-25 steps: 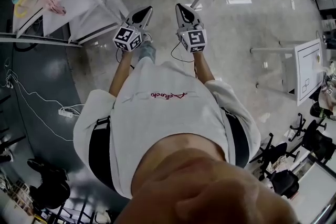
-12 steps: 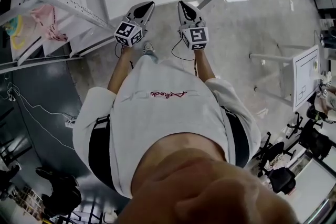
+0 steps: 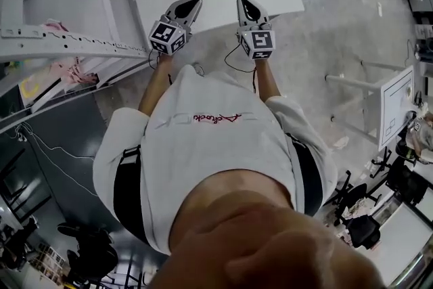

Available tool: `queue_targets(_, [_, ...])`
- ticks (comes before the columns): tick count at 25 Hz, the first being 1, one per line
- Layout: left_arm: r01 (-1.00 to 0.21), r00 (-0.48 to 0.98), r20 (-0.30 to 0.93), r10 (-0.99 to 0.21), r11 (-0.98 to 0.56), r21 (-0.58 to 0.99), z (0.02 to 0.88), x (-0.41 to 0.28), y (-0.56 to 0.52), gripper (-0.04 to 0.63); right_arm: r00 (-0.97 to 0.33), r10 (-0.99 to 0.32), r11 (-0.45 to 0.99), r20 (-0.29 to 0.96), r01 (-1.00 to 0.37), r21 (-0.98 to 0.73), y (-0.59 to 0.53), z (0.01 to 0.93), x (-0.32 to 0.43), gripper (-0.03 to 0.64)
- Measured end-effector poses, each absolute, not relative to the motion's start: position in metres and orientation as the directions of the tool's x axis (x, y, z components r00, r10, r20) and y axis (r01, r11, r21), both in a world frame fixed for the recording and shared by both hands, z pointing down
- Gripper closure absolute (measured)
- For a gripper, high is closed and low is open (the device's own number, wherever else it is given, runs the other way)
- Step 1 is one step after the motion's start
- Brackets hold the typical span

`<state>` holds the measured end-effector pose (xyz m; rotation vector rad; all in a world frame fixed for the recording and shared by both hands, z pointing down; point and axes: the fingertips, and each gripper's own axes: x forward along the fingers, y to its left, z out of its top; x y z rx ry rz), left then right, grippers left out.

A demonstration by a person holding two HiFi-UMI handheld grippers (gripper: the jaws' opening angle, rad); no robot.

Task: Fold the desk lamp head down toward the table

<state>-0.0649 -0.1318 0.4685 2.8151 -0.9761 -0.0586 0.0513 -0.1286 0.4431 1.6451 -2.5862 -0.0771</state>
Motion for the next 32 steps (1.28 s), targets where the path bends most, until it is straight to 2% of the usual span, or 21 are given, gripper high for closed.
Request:
queue_targets(16, [-0.607,0.793,0.046,-0.608,-0.779,0.160,0.492,-0.066,-0.207,0.572,-0.383,-0.919,0.389,0.095,-0.920,0.044,-0.182,0.483,0.066,0.592])
queue_targets(32, [-0.671,0.741,0.120,-0.661,-0.718,0.186,0.531,-0.056,-0.268,0.572,-0.470,-0.877,0.475,0.103,-0.880,0.028,-0.249,0.491,0.076,0.592])
